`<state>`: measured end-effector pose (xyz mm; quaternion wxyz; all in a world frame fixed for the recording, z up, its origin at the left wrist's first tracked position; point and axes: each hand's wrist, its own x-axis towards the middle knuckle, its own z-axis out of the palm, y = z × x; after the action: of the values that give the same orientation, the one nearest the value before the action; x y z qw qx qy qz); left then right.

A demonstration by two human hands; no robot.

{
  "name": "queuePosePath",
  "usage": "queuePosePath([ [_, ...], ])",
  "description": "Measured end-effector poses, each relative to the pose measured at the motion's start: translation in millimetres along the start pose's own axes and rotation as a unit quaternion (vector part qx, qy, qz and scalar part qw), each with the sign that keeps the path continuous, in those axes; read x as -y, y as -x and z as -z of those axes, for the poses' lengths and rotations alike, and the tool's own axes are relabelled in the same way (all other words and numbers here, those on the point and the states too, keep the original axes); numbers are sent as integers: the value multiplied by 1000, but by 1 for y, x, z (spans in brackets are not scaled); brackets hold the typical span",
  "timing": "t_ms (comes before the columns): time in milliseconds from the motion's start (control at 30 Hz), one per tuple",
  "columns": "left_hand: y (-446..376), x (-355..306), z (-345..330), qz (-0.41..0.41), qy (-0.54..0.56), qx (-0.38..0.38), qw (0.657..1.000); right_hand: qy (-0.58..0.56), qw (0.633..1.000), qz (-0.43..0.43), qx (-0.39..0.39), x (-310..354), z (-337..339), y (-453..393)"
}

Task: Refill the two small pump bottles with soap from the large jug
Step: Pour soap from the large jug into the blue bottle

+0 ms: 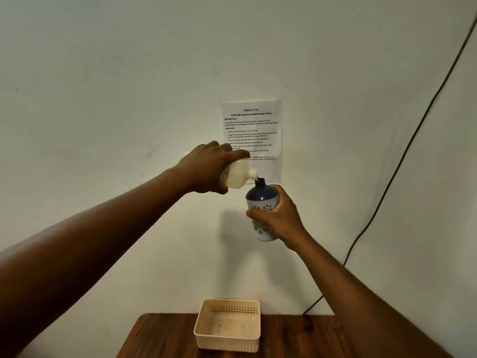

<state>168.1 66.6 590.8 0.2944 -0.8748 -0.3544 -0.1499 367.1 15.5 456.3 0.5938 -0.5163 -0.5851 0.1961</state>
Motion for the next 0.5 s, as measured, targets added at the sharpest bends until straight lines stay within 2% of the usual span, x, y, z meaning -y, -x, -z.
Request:
queuePosePath([
  [500, -3, 2, 1, -11, -21, -7, 1000, 3, 1000, 13, -3, 0, 0, 1],
])
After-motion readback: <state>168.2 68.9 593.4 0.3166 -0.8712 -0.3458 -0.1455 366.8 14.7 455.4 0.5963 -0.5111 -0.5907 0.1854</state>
